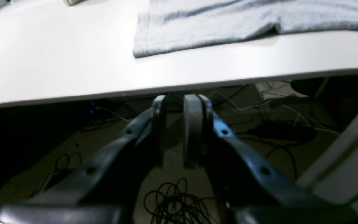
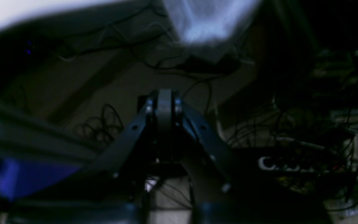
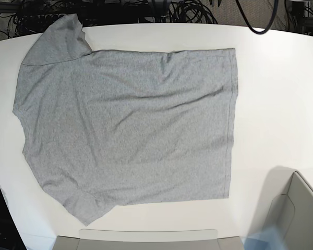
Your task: Fold the T-shirt properly
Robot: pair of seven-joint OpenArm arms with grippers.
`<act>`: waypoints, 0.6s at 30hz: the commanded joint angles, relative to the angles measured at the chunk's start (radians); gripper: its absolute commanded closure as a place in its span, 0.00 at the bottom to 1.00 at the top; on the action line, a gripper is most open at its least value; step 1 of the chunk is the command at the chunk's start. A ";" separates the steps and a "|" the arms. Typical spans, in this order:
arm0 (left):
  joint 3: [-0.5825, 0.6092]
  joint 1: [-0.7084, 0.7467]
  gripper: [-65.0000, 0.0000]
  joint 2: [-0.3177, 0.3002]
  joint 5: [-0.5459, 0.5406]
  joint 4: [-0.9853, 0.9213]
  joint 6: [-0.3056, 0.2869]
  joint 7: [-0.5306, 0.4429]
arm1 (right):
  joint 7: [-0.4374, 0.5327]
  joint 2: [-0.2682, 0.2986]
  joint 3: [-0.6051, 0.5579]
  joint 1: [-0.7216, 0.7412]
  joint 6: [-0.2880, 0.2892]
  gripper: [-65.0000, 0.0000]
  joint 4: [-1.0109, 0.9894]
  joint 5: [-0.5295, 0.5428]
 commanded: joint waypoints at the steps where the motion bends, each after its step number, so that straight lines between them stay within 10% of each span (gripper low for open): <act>1: -0.001 0.018 0.82 0.001 0.000 0.007 0.001 -0.030 | 0.014 0.026 0.004 -0.049 0.000 0.99 0.055 0.033; 11: -0.003 0.018 0.82 0.001 0.000 0.007 0.001 -0.030 | -0.098 0.273 0.004 -0.238 0.000 0.58 0.437 0.338; 18: -0.004 0.018 0.82 0.000 0.000 0.007 0.002 -0.030 | -0.103 0.411 0.002 -0.204 0.000 0.59 0.430 0.630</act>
